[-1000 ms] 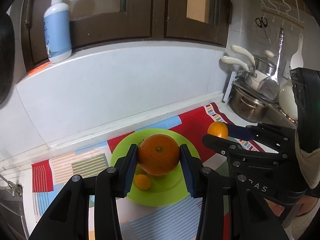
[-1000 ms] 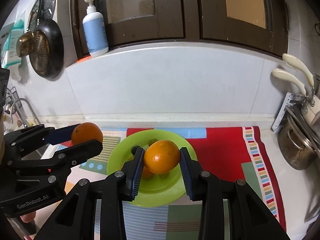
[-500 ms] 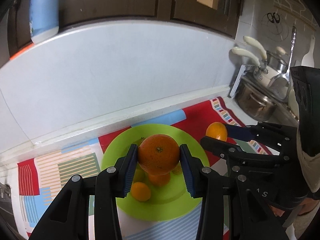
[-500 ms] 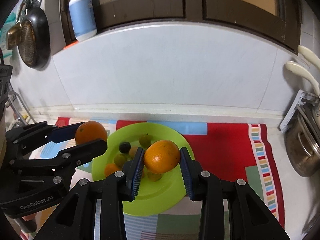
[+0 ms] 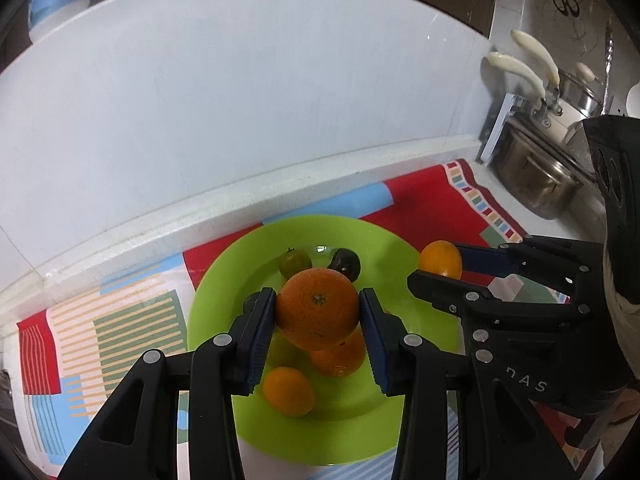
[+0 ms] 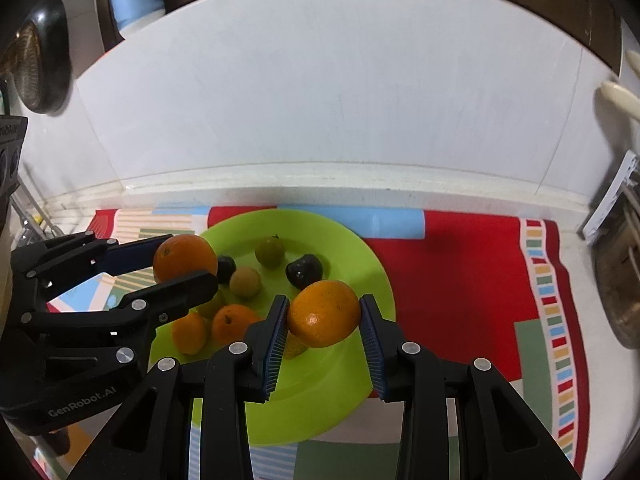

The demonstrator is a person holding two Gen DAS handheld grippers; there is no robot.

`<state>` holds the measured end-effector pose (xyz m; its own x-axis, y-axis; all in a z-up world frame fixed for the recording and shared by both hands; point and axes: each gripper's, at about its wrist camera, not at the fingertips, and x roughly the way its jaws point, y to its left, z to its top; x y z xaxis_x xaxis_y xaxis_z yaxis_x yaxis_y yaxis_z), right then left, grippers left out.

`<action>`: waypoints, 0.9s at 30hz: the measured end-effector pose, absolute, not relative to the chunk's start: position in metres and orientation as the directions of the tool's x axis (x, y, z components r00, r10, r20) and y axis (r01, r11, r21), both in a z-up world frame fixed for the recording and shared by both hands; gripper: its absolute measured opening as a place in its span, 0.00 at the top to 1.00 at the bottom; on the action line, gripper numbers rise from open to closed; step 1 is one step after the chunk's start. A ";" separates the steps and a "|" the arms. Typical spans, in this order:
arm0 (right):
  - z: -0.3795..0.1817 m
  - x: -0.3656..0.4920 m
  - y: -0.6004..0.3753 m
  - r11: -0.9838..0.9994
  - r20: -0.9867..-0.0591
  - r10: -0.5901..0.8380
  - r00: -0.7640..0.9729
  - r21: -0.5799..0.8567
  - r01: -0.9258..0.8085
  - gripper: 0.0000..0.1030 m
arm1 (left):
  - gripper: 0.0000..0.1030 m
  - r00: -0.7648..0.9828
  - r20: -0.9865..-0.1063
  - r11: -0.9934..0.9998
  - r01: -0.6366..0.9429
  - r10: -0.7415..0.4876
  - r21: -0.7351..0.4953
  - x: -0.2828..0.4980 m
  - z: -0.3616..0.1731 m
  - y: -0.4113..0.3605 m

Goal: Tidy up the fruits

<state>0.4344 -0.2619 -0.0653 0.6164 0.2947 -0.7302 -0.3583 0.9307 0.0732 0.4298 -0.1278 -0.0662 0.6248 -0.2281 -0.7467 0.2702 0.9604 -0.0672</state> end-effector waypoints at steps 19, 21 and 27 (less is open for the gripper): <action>-0.080 0.447 -0.266 0.935 -0.730 0.313 0.607 0.126 -0.331 0.51 | 0.44 0.694 -0.707 0.975 0.219 -0.133 0.032 0.414 -0.055 -0.118; -0.075 0.439 -0.268 0.941 -0.718 0.299 0.628 0.112 -0.320 0.51 | 0.44 0.709 -0.696 0.980 0.196 -0.110 0.045 0.405 -0.052 -0.114; -0.059 0.413 -0.274 0.952 -0.684 0.277 0.675 0.102 -0.287 0.51 | 0.41 0.730 -0.675 0.986 0.167 -0.108 0.023 0.378 -0.038 -0.108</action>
<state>0.4131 -0.2736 -0.0592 0.6749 0.2766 -0.6841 -0.2869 0.9525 0.1021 0.3785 -0.1081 -0.0375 0.7303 -0.1076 -0.6746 0.1668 0.9857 0.0234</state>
